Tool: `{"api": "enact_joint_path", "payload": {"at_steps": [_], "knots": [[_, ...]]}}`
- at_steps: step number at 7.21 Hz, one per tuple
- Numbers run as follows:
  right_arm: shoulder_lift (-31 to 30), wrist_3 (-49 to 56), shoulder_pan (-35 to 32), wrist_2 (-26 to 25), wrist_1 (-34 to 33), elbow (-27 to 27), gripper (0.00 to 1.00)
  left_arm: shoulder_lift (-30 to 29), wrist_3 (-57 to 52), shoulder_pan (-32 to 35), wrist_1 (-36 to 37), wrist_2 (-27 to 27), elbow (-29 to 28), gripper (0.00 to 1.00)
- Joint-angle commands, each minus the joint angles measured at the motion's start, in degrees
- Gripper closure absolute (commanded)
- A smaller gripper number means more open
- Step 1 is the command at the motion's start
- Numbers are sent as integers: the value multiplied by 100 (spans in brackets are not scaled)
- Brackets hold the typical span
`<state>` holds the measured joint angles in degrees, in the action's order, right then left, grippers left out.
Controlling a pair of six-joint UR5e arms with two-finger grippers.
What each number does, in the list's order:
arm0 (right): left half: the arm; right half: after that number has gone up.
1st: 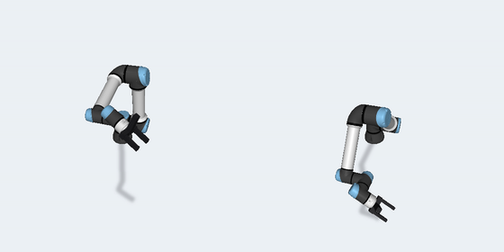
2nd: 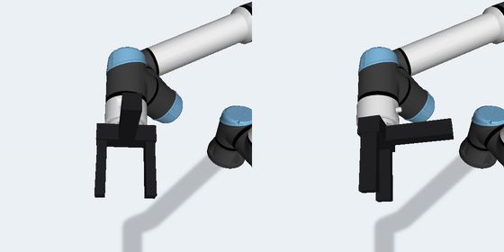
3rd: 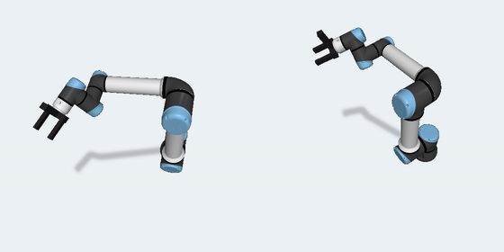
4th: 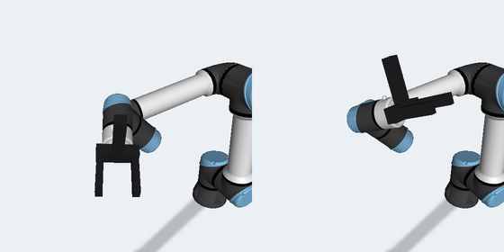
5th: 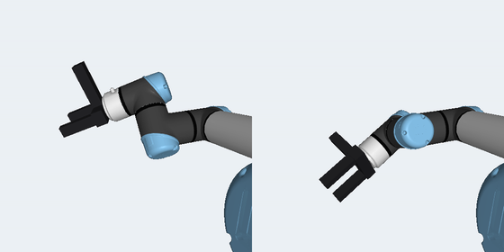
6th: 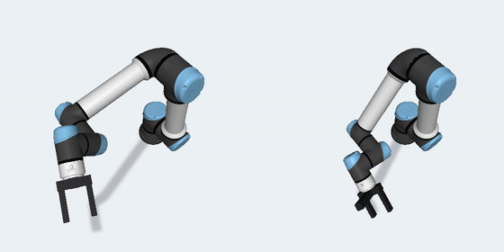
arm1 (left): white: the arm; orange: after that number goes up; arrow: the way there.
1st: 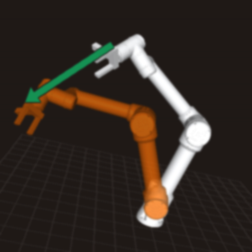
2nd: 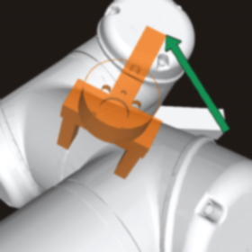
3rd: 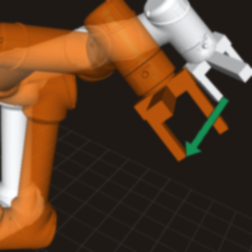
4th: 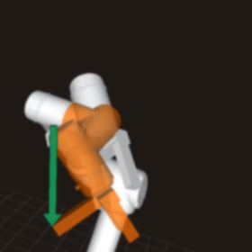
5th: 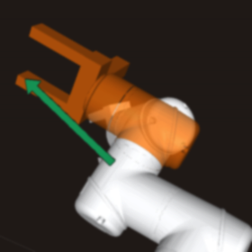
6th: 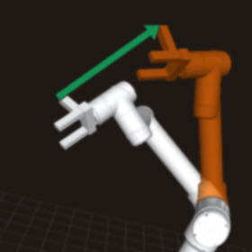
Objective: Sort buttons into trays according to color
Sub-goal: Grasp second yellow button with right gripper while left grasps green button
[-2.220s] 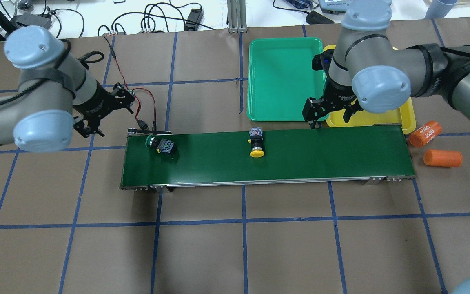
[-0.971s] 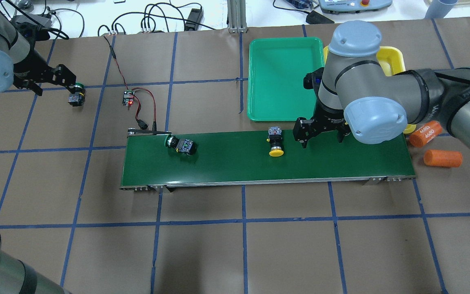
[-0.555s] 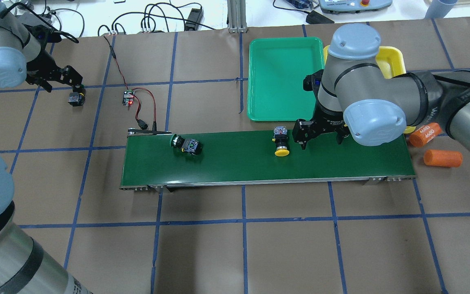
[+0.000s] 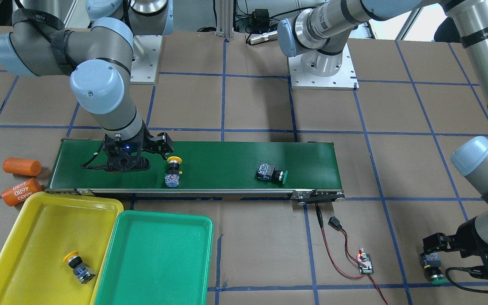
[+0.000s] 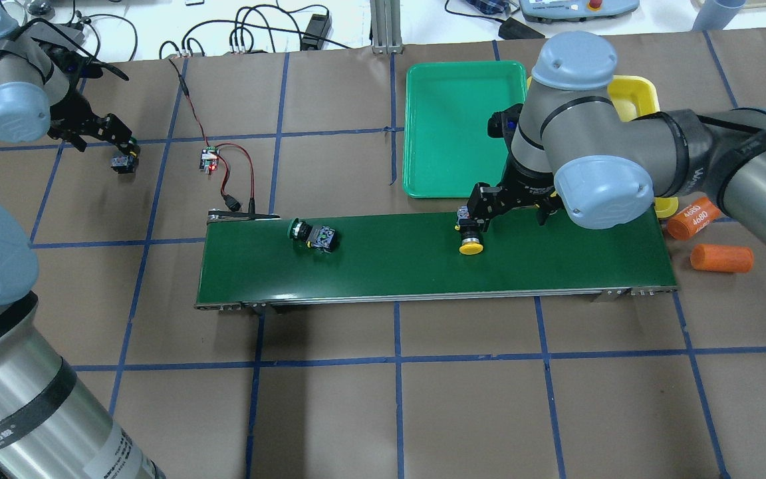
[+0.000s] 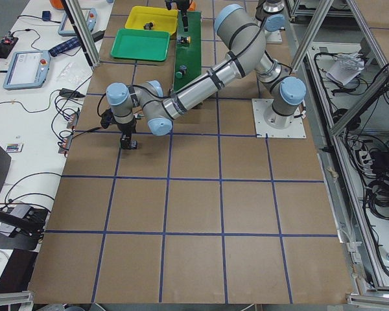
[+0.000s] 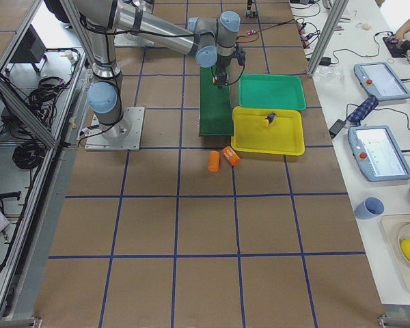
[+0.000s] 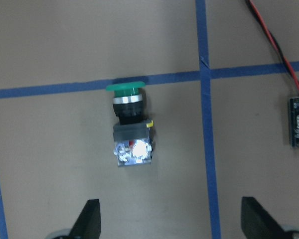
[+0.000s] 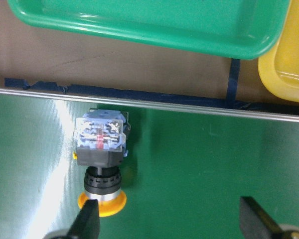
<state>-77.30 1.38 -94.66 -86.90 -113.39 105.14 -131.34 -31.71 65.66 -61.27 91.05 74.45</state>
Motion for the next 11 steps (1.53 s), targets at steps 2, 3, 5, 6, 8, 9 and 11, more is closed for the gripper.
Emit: {"api": "enact_joint_path", "payload": {"at_steps": [2,3,5,6,8,9,11], "knots": [[259,2,0,33,-262,-29,0,-216,6,34,19,-26,-89,0],[347,11,0,42,-280,-29,0,-312,7,34,36,-26,-98,0],[356,2,0,244,-315,-20,0,-436,24,34,37,-262,-106,42],[382,11,0,244,-324,-12,0,-445,-2,34,37,-238,-106,99],[479,90,9,174,-367,-12,35,-341,-11,60,-85,-255,-185,100],[471,73,9,174,-368,-20,57,-200,-20,78,-287,-264,-194,100],[470,90,44,165,-490,-90,78,500,-20,96,-1205,-281,-186,100]]}}
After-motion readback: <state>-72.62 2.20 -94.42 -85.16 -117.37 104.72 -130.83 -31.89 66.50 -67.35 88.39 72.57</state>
